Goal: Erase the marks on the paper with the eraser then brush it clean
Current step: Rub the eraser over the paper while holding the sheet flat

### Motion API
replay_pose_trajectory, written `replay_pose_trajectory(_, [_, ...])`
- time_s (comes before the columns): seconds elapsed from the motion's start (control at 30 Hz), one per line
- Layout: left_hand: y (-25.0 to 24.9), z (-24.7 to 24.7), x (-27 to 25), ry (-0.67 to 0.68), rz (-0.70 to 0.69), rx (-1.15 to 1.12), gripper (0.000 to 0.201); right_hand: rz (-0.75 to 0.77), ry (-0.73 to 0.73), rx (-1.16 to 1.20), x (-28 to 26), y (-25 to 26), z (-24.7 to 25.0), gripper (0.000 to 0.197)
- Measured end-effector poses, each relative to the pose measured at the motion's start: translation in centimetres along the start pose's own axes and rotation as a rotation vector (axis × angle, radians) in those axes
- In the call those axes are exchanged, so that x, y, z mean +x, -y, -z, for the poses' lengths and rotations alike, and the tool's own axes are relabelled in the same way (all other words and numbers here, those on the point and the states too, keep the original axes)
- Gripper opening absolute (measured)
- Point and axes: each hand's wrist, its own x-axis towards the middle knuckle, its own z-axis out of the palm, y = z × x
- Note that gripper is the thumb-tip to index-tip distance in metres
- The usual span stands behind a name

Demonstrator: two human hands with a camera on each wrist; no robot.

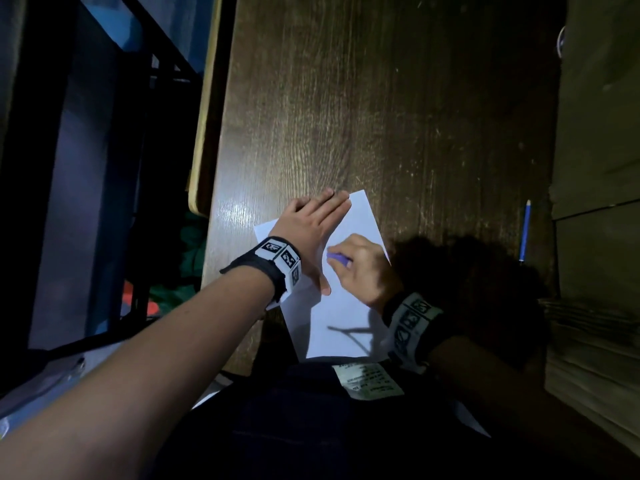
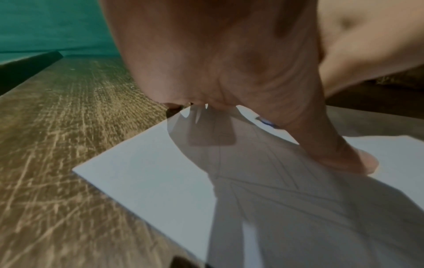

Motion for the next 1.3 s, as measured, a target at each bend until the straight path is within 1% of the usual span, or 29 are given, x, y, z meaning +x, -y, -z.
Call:
replay_pose_trajectory(0.03, [0.1,0.0,0.0,0.000,0.002,-0.005,0.169,0.018,0.035,0.008,0.5,-0.2,0.8,0.010])
replay_pose_trajectory(0.07, [0.2,0.0,0.1,-0.001,-0.003,-0.014,0.169,0.009,0.004,0.000,1.9,-0.8,1.7,0.011])
replay_pose_trajectory(0.13, [0.1,0.1,0.0,-0.002,-0.017,-0.040,0.170,-0.052,-0.179,-0.044,4.8,-2.1,3.1,0.013])
replay_pose_trajectory(0.2, [0.0,0.0,0.0,-0.001,-0.016,-0.041,0.169,-0.105,-0.284,-0.038,5.5,-2.7,2.7,0.014])
replay_pose_trajectory(0.23, [0.0,0.0,0.0,-0.003,-0.014,-0.037,0.169,-0.107,-0.277,-0.025,4.5,-2.5,1.6,0.014])
replay_pose_trajectory(0.27, [0.0,-0.1,0.0,-0.006,-0.011,-0.030,0.169,-0.089,-0.226,-0.009,3.0,-1.6,0.6,0.012])
replay_pose_trajectory(0.33, [0.1,-0.1,0.0,-0.009,-0.002,-0.015,0.169,0.008,-0.040,0.010,0.2,-0.4,-0.5,0.009])
replay_pose_trajectory(0.37, [0.1,-0.1,0.1,-0.007,-0.001,-0.016,0.170,0.029,0.029,0.021,0.4,-0.6,0.1,0.009])
replay_pose_trajectory(0.4, [0.2,0.0,0.1,-0.003,-0.003,-0.023,0.170,0.029,0.030,0.017,1.5,-1.2,0.8,0.009])
replay_pose_trajectory(0.43, [0.2,0.1,0.1,0.004,-0.009,-0.030,0.170,-0.001,-0.034,0.002,3.0,-1.9,1.6,0.011])
replay_pose_trajectory(0.5, [0.1,0.1,0.0,0.010,-0.011,-0.030,0.171,-0.057,-0.254,-0.050,5.2,-2.9,2.8,0.012])
replay_pose_trajectory(0.53, [0.0,0.1,0.0,0.004,-0.008,-0.029,0.171,-0.080,-0.322,-0.043,5.3,-2.9,2.7,0.011])
replay_pose_trajectory(0.57, [-0.1,0.1,0.0,0.000,-0.007,-0.029,0.171,-0.084,-0.342,-0.031,4.5,-2.5,2.0,0.009])
replay_pose_trajectory(0.6, [-0.1,0.2,0.0,-0.004,-0.005,-0.027,0.170,-0.060,-0.321,-0.024,3.0,-1.6,1.2,0.007])
replay_pose_trajectory(0.67, [0.0,0.3,-0.1,-0.003,0.007,-0.011,0.168,0.044,-0.124,-0.016,-0.2,-0.4,0.2,0.006])
replay_pose_trajectory(0.7, [0.0,0.4,-0.1,-0.001,0.011,-0.008,0.168,0.083,-0.020,-0.011,-0.7,-0.4,0.5,0.007])
replay_pose_trajectory(0.73, [0.0,0.4,-0.1,-0.002,0.009,-0.011,0.168,0.108,0.020,-0.006,-0.1,-0.9,1.0,0.008])
replay_pose_trajectory(0.77, [0.1,0.5,-0.1,-0.004,0.003,-0.020,0.169,0.100,0.000,-0.005,1.2,-1.5,1.5,0.008])
replay_pose_trajectory(0.87, [0.0,0.2,-0.1,-0.001,-0.004,-0.042,0.171,-0.020,-0.251,-0.054,5.2,-2.5,3.0,0.011])
replay_pose_trajectory(0.93, [-0.1,0.2,-0.1,-0.006,-0.002,-0.039,0.171,-0.068,-0.321,-0.044,5.0,-2.3,2.3,0.011])
replay_pose_trajectory(0.97, [-0.2,0.2,-0.2,-0.007,-0.003,-0.036,0.170,-0.079,-0.312,-0.040,3.9,-1.8,1.6,0.009])
replay_pose_trajectory(1.0, [-0.1,0.2,-0.2,-0.008,0.000,-0.031,0.169,-0.074,-0.246,-0.021,2.5,-0.9,1.1,0.008])
replay_pose_trajectory(1.07, [0.0,0.4,-0.1,-0.007,0.006,-0.023,0.169,0.012,-0.047,-0.006,0.0,-0.1,0.6,0.008])
replay_pose_trajectory(1.1, [0.0,0.4,-0.1,-0.007,0.009,-0.021,0.169,0.062,0.024,-0.001,0.1,-0.2,1.0,0.008])
replay_pose_trajectory(1.13, [0.0,0.4,-0.1,-0.004,0.009,-0.019,0.169,0.099,0.038,-0.008,1.0,-0.8,1.7,0.008])
replay_pose_trajectory(1.17, [0.0,0.5,-0.1,-0.002,0.007,-0.021,0.169,0.096,-0.007,-0.015,2.4,-1.5,2.2,0.008])
replay_pose_trajectory(1.23, [0.0,0.3,-0.1,-0.003,0.000,-0.033,0.169,0.037,-0.208,-0.055,4.8,-2.3,3.0,0.009])
replay_pose_trajectory(1.27, [-0.1,0.3,-0.1,-0.006,-0.003,-0.035,0.169,-0.006,-0.272,-0.051,5.0,-2.4,2.8,0.009])
replay_pose_trajectory(1.3, [-0.2,0.2,-0.1,-0.008,-0.005,-0.033,0.169,-0.037,-0.296,-0.040,4.2,-1.9,2.1,0.009])
